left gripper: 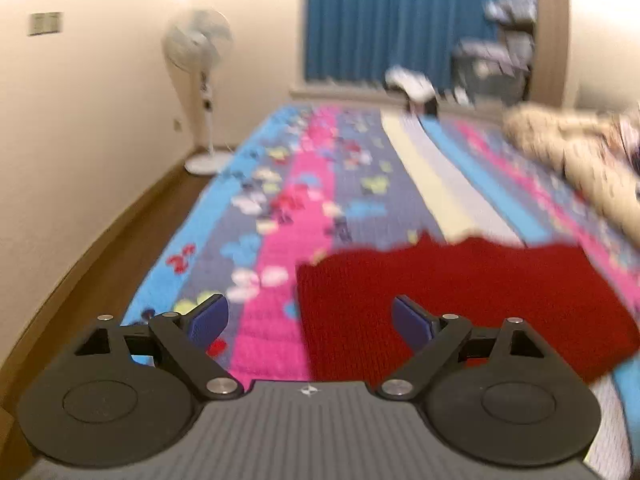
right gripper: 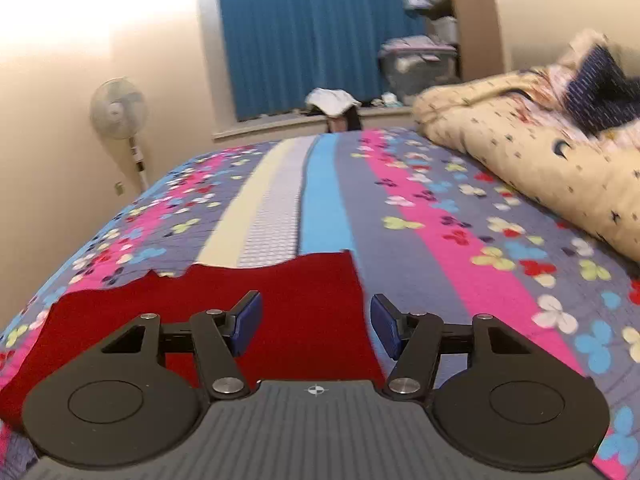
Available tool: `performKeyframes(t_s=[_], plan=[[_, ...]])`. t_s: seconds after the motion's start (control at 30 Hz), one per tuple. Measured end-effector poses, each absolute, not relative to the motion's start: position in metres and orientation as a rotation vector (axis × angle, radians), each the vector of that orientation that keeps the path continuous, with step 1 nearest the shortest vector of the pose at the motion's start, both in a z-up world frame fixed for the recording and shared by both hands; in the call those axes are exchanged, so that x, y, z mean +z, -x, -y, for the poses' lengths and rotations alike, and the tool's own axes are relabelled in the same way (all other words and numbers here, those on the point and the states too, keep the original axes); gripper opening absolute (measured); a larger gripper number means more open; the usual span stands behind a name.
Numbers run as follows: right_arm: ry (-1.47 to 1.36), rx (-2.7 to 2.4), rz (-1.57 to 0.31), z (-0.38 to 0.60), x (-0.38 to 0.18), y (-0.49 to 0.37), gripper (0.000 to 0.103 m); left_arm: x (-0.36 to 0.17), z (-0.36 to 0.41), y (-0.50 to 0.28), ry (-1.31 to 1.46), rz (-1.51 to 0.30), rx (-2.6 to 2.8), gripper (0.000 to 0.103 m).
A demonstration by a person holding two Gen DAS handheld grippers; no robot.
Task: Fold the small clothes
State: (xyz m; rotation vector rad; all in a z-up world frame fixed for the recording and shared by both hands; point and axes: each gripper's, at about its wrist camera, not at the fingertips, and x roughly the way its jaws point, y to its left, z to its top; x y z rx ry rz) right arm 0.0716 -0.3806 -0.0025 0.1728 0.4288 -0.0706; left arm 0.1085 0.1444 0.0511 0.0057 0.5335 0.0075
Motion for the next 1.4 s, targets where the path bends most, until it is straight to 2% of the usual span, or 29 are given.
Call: performKeyframes(t_s=[0.13,0.5,0.8,0.87,0.9,0.93,0.97,1.0,1.03,1.07,1.17,1.23,1.3,1.37,1.4], plan=[[-0.073,-0.035,-0.413,0.348,-0.003,-0.074,0.07,0.048,-0.151,-0.114,0.019,-0.547,0.086,0.092],[-0.01,0.05,-0.433,0.295,-0.002,-0.087,0.071,0.031,-0.155,-0.129,0.006,-0.689,0.074,0.092],[0.033,0.152,-0.45,0.251,-0.004,-0.093,0.07,0.026,-0.147,-0.138,0.0,-0.721,0.077,0.092],[0.06,0.183,-0.445,0.238,-0.006,-0.092,0.065,0.025,-0.145,-0.139,-0.016,-0.727,0.074,0.092],[0.066,0.202,-0.447,0.233,-0.006,-0.091,0.055,0.024,-0.144,-0.14,-0.021,-0.728,0.073,0.092],[0.075,0.226,-0.451,0.227,-0.008,-0.09,0.037,0.024,-0.144,-0.14,-0.024,-0.73,0.07,0.092],[0.082,0.243,-0.454,0.223,-0.009,-0.091,0.028,0.023,-0.144,-0.141,-0.026,-0.731,0.068,0.092],[0.092,0.257,-0.456,0.217,-0.011,-0.091,0.013,0.023,-0.144,-0.142,-0.028,-0.733,0.067,0.092],[0.103,0.267,-0.454,0.211,-0.012,-0.09,0.007,0.022,-0.144,-0.142,-0.029,-0.735,0.065,0.092],[0.113,0.273,-0.449,0.206,-0.014,-0.088,0.006,0.023,-0.144,-0.143,-0.028,-0.736,0.064,0.092],[0.142,0.311,-0.434,0.187,-0.017,-0.083,0.006,0.022,-0.145,-0.144,-0.033,-0.734,0.062,0.084],[0.177,0.354,-0.425,0.171,-0.02,-0.078,0.007,0.023,-0.148,-0.144,-0.028,-0.731,0.065,0.073],[0.207,0.401,-0.413,0.154,-0.024,-0.073,0.01,0.022,-0.153,-0.145,-0.015,-0.736,0.065,0.066],[0.235,0.454,-0.408,0.135,-0.028,-0.067,0.028,0.02,-0.157,-0.148,-0.01,-0.747,0.066,0.062],[0.258,0.488,-0.405,0.123,-0.032,-0.063,0.047,0.019,-0.159,-0.149,-0.009,-0.751,0.068,0.062]])
